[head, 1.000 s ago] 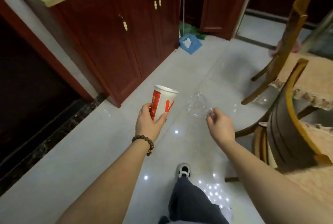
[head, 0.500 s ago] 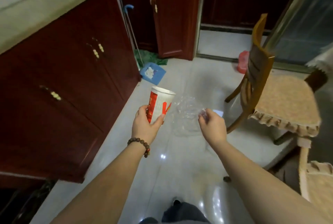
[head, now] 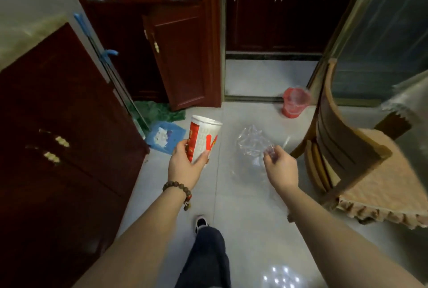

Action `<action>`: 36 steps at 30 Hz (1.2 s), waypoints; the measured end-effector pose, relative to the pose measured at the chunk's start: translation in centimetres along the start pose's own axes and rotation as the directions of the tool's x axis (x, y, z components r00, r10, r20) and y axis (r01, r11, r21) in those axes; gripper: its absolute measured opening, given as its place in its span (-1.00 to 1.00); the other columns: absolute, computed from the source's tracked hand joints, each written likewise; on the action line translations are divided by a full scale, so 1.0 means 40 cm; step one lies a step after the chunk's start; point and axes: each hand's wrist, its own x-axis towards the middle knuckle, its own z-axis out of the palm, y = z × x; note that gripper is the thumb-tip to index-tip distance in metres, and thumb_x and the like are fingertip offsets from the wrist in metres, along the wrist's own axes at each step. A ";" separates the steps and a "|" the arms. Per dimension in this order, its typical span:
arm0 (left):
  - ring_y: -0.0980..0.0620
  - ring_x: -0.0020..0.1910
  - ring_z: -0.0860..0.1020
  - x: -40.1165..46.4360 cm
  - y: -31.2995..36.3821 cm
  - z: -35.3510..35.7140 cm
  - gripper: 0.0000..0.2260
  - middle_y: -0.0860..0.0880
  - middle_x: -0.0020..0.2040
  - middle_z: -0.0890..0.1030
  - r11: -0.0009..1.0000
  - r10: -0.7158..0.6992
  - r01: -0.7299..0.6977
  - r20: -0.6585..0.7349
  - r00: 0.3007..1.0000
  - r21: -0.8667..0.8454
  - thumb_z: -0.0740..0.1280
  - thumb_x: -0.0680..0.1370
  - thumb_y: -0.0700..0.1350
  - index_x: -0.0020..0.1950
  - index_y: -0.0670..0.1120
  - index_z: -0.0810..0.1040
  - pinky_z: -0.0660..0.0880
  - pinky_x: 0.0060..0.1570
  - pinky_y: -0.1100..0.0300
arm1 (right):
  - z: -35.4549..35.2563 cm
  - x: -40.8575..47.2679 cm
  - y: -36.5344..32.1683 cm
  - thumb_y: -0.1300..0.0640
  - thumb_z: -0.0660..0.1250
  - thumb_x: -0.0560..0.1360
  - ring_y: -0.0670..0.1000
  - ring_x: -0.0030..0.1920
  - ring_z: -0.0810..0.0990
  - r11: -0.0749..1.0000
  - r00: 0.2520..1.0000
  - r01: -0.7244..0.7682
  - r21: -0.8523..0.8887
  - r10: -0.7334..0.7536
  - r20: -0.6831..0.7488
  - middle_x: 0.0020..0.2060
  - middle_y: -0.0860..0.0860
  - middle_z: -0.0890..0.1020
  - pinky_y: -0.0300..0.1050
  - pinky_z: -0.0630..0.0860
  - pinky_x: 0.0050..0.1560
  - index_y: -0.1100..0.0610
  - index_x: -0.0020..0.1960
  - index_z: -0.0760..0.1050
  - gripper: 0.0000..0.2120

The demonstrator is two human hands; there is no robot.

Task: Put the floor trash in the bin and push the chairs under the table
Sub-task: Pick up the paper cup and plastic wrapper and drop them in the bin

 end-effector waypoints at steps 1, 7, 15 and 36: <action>0.09 -0.01 0.51 0.082 0.010 0.004 -0.51 -0.05 0.16 0.57 1.000 0.008 -0.009 0.020 1.000 0.003 0.46 0.43 0.09 0.28 -0.03 0.40 0.43 -0.07 0.24 | 0.024 0.064 -0.023 0.11 0.28 0.52 0.18 -0.26 0.55 1.000 1.000 -0.016 0.003 0.016 -0.009 -0.34 0.12 0.57 0.04 0.51 -0.19 0.18 -0.18 0.46 -0.85; 0.09 -0.03 0.51 0.494 0.113 0.066 -0.51 -0.02 0.11 0.57 0.998 0.059 -0.063 0.121 0.991 0.027 0.46 0.43 0.07 0.28 -0.05 0.42 0.32 -0.25 0.41 | 0.118 0.399 -0.132 0.12 0.27 0.51 0.23 -0.22 0.56 0.990 0.985 -0.144 0.004 0.144 -0.101 -0.30 0.14 0.60 -0.01 0.45 -0.22 0.14 -0.21 0.40 -0.85; 0.11 -0.07 0.50 0.890 0.237 0.311 -0.54 0.01 0.10 0.56 0.993 0.107 -0.119 0.274 0.956 0.025 0.47 0.41 0.07 0.23 -0.03 0.44 0.37 -0.20 0.37 | 0.158 0.761 -0.114 0.06 0.26 0.52 0.18 -0.28 0.56 0.961 0.941 -0.277 -0.012 0.269 -0.206 -0.34 0.09 0.58 0.07 0.53 -0.22 0.13 -0.17 0.44 -0.84; 0.12 -0.09 0.50 1.653 0.649 1.294 -0.51 -0.02 0.11 0.57 0.964 0.081 -0.228 0.668 0.740 0.135 0.48 0.41 0.08 0.26 -0.06 0.44 0.34 -0.29 0.42 | -0.025 1.777 0.276 0.12 0.26 0.51 0.33 -0.15 0.58 0.772 0.697 -0.627 0.103 0.616 -0.366 -0.21 0.23 0.64 0.09 0.53 -0.16 0.21 -0.11 0.47 -0.85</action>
